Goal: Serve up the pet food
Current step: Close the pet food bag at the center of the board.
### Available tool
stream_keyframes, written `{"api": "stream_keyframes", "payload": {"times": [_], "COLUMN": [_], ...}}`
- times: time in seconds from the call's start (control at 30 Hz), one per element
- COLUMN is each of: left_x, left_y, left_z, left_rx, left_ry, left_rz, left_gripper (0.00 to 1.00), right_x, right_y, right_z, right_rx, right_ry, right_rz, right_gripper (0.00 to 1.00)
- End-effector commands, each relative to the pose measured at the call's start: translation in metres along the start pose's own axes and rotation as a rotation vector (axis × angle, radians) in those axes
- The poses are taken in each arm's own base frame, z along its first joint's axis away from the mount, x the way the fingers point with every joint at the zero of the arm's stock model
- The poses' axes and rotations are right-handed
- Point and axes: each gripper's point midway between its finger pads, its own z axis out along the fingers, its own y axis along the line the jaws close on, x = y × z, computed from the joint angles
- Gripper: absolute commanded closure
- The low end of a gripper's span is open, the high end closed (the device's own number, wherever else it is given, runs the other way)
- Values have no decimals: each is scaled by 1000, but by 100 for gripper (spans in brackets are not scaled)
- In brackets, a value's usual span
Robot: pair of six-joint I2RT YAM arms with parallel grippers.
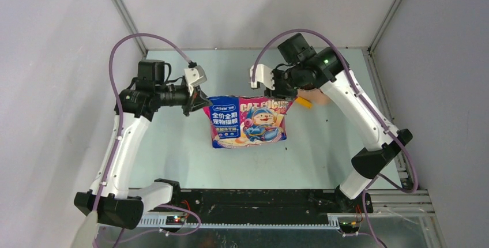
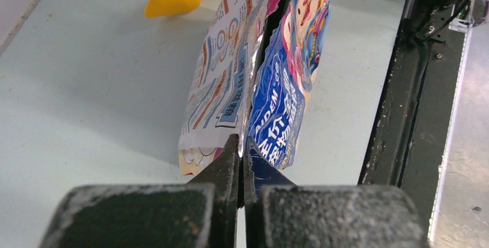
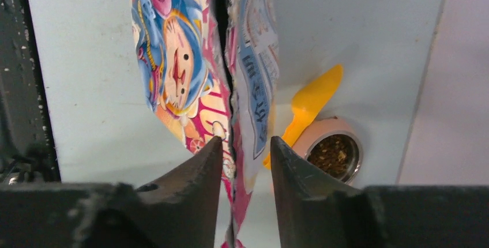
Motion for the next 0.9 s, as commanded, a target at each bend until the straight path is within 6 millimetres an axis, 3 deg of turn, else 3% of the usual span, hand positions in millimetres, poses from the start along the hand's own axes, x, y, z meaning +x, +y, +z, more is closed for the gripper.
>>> {"api": "stream_keyframes", "payload": {"times": [0.0,0.1,0.33,0.4,0.5,0.57,0.77,0.83,0.87], "left_x": [-53,-52,-51,-51,-51,-51,-51,-51,-50], "left_y": [-8,-12,-17,-17,-18,-19,-20,-20,-20], "left_z": [-15,-15,-15,-15,-15,-16,-17,-17,-17], "left_rx": [-11,-2,18,19,23,24,20,21,21], "left_ry": [-136,-136,-140,-140,-141,-141,-139,-138,-137], "left_rz": [151,151,152,154,156,157,162,164,162], "left_gripper": [100,100,100,100,100,100,100,100,100], "right_x": [-42,-47,-50,-50,-53,-55,-59,-57,-54], "right_y": [-1,-2,-4,-5,-9,-13,-24,-19,-16], "right_z": [-15,2,23,26,24,20,4,5,8], "right_rx": [59,101,121,137,162,181,265,246,234], "right_ry": [-195,-212,-213,-199,-188,-186,-186,-174,-169], "right_rz": [-21,-24,-7,-14,-21,-16,9,13,12], "right_gripper": [55,46,49,58,90,100,100,82,67]}}
